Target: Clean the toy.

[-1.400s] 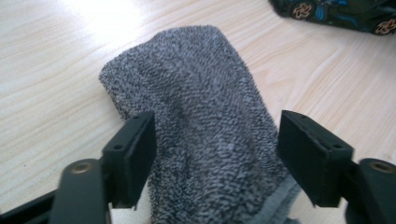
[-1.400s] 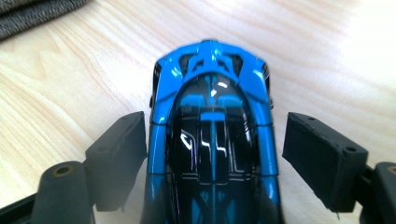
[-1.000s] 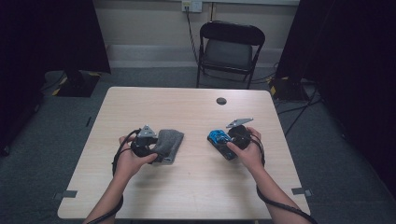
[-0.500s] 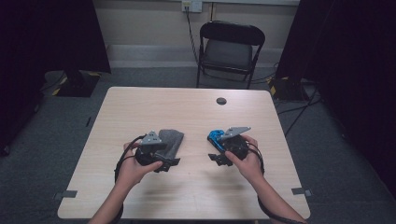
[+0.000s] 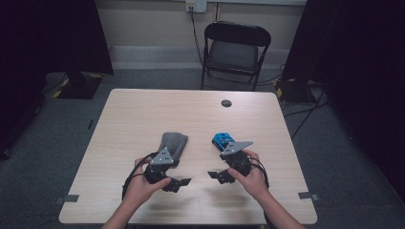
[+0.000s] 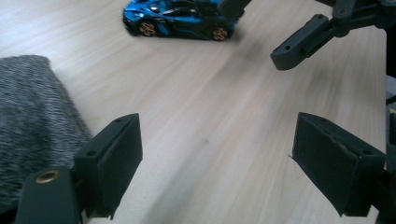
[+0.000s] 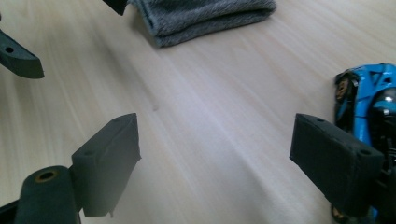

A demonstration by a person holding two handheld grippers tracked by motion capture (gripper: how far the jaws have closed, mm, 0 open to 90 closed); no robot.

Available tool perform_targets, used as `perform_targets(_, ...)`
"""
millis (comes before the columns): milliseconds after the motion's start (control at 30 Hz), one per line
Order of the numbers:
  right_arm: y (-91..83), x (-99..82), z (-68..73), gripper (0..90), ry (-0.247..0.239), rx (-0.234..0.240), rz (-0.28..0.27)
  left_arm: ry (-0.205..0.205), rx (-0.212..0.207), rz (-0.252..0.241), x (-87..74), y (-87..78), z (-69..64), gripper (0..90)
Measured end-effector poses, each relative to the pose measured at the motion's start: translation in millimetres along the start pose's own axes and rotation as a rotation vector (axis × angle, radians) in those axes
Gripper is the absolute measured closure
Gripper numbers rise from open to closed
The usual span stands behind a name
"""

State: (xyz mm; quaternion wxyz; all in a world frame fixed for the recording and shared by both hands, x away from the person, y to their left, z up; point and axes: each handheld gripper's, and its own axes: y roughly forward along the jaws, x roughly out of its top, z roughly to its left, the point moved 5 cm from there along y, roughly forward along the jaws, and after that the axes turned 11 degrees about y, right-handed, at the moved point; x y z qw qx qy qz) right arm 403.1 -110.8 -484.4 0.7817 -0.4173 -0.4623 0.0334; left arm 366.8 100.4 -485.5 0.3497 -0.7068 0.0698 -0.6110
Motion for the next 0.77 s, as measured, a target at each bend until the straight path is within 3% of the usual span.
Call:
perform_targets(233,2.8,-10.7,5.8,14.7,-0.015,0.02,0.011,0.027,-0.009,0.021,-7.8,4.9,-5.2,15.9)
perform_targets(467,11.3,-35.0,13.9,14.7,-0.039,0.032,0.055,0.09,-0.015,0.06,-18.2,10.9,-15.9,15.9)
perform_targets(767,19.4,-51.0,17.4,14.6,-0.067,0.037,0.085,0.099,-0.021,0.069,-24.6,13.0,-19.1,16.0)
